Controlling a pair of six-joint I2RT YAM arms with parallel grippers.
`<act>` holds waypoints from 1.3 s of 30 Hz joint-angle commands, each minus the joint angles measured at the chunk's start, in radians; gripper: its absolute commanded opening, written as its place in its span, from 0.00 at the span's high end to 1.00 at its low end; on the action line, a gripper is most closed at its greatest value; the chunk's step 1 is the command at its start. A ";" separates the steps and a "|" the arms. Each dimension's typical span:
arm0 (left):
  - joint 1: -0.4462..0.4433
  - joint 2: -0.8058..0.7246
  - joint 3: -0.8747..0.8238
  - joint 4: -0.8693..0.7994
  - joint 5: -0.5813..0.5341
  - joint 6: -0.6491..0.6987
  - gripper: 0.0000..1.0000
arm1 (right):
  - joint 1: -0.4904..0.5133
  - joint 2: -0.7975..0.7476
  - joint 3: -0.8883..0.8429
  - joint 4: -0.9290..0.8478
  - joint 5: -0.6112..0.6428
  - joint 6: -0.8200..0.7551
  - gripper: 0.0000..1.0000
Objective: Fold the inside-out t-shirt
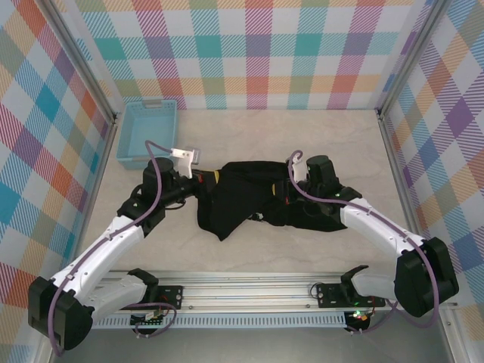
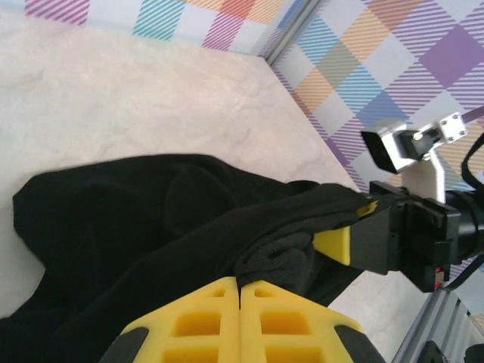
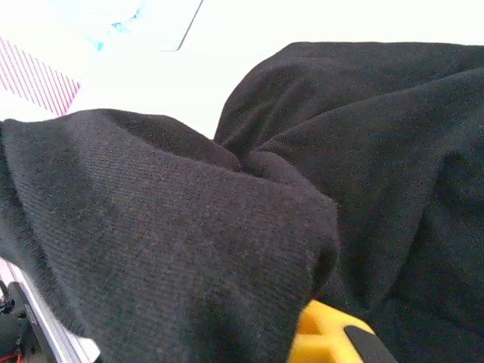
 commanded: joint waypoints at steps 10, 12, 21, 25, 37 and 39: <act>-0.073 0.115 -0.083 -0.061 0.133 0.134 0.73 | -0.004 0.011 -0.059 0.371 -0.324 0.120 1.00; -0.105 0.115 -0.058 -0.060 0.125 0.164 0.57 | -0.004 0.023 -0.057 0.376 -0.351 0.110 1.00; -0.171 0.194 0.086 -0.071 0.031 0.311 0.25 | -0.004 0.029 -0.007 0.218 -0.374 -0.008 1.00; -0.209 0.286 0.142 -0.099 0.035 0.358 0.27 | -0.004 0.029 0.001 0.188 -0.376 -0.032 1.00; -0.188 0.383 0.233 -0.119 0.138 0.230 1.00 | -0.003 -0.005 0.037 0.029 -0.210 -0.136 1.00; -0.152 0.375 0.245 -0.088 0.234 0.092 1.00 | 0.011 0.008 0.088 -0.131 0.147 -0.111 0.95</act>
